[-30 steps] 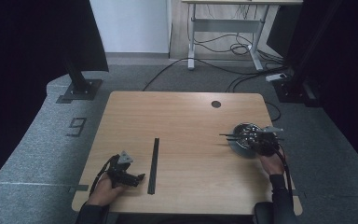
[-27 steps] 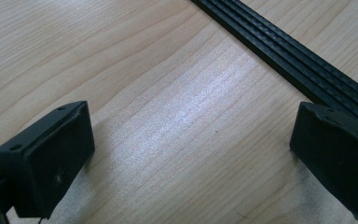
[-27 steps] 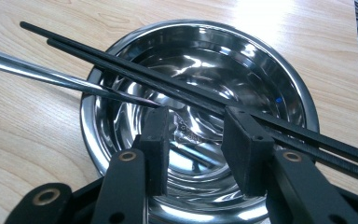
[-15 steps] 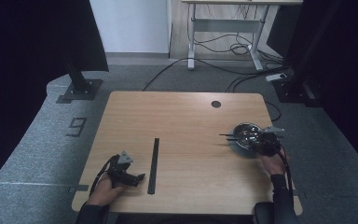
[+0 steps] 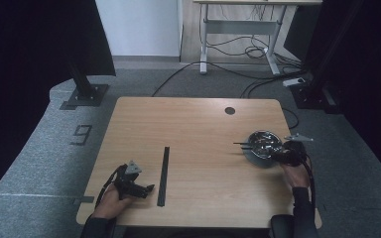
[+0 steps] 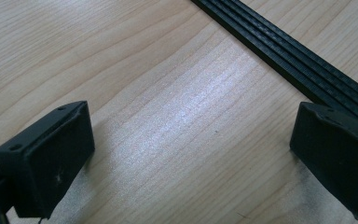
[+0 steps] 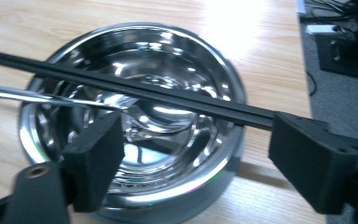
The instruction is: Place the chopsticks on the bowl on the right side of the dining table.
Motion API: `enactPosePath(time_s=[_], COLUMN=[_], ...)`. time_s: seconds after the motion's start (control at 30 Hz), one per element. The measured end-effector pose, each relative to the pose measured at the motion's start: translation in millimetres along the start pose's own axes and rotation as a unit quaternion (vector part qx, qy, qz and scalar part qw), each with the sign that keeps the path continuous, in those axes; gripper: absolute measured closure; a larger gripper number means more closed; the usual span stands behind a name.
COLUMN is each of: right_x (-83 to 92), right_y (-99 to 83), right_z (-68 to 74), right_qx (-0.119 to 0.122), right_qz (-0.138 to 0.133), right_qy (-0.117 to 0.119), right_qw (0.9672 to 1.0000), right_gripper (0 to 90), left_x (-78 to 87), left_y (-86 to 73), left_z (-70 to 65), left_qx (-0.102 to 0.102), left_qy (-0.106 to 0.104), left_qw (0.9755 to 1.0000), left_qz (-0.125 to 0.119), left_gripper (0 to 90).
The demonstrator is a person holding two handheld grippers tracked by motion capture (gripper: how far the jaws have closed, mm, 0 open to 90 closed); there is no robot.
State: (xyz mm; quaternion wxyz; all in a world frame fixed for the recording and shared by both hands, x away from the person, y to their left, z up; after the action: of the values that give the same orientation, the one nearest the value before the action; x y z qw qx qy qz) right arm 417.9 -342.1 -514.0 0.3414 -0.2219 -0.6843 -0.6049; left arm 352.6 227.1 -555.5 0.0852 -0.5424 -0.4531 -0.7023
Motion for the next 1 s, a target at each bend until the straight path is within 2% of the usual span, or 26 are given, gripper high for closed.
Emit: enactPosePath(time_s=[0.07,0.13,0.17,0.33,0.87,1.0], right_x=[0.4,2.0,2.5,0.4,-12.7,-14.3], right_y=[-0.5,-3.2,-5.1,-9.2,-17.1,-18.6], right_z=[-1.9,-4.8,-8.4,-17.3,-32.5,-36.5], right_qx=[-0.003,-0.01,-0.012,-0.021,-0.038,-0.047], right_qz=[0.0,-0.014,-0.017,-0.022,-0.033,-0.041], right_qy=[-0.003,-0.016,-0.025,-0.034,-0.048,-0.039], right_qw=[1.0,0.9997,0.9995,0.999,0.9976,0.9973], right_gripper=[14.6,12.7,8.1,0.0,0.0,0.0], left_x=[0.0,0.0,0.0,0.0,0.0,0.0], left_y=[0.0,0.0,0.0,0.0,0.0,0.0], left_z=[0.0,0.0,0.0,0.0,0.0,0.0], left_qx=[0.0,0.0,0.0,0.0,0.0,0.0], left_qy=[0.0,0.0,0.0,0.0,0.0,0.0], left_qw=[1.0,1.0,1.0,1.0,1.0,1.0], left_qz=[0.0,0.0,0.0,0.0,0.0,0.0], left_gripper=[0.0,0.0,0.0,0.0,0.0,0.0])
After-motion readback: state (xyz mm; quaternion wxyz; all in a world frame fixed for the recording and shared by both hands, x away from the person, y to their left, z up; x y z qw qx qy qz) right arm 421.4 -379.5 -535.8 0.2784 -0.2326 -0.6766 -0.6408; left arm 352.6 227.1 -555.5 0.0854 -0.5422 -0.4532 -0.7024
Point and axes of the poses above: each handheld gripper's, and its own axes: x roughly backward along the jaws, y roughly out of its top, z roughly to its left, the point moved 1 cm from there along -x, roughly forward along the jaws, and after that the axes turned 8 degrees about z, right-handed, at the moved point
